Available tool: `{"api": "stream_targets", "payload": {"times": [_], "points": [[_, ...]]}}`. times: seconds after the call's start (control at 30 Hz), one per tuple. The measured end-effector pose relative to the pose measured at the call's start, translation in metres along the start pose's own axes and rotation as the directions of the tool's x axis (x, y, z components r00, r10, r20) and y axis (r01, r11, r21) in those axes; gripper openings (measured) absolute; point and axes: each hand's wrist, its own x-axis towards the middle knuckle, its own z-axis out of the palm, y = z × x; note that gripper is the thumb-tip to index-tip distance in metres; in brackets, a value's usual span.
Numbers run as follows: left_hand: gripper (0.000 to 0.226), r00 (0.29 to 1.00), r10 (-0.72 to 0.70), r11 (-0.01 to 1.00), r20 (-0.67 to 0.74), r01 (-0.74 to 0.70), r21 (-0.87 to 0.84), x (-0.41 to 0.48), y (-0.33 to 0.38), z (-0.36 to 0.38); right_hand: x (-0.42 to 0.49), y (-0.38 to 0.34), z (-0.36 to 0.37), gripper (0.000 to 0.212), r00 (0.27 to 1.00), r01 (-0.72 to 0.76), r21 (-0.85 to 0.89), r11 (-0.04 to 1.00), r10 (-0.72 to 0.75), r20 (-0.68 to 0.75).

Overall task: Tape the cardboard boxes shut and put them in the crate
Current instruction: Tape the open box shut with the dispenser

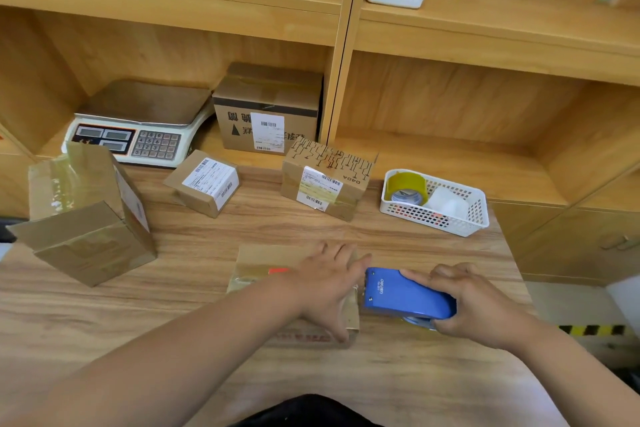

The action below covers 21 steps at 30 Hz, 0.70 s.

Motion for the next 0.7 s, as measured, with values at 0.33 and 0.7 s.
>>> {"api": "stream_targets", "payload": {"times": [0.33, 0.7], "points": [[0.134, 0.97, -0.076, 0.951, -0.229, 0.002, -0.309, -0.058, -0.055, -0.03, 0.035, -0.072, -0.066, 0.077, 0.984, 0.121, -0.099, 0.988, -0.132, -0.115], [0.136, 0.947, -0.232, 0.908, -0.222, 0.129, -0.399, -0.104, -0.097, -0.025, 0.101, -0.13, -0.046, 0.072, 0.978, 0.207, -0.275, 0.939, -0.202, 0.05]]}}
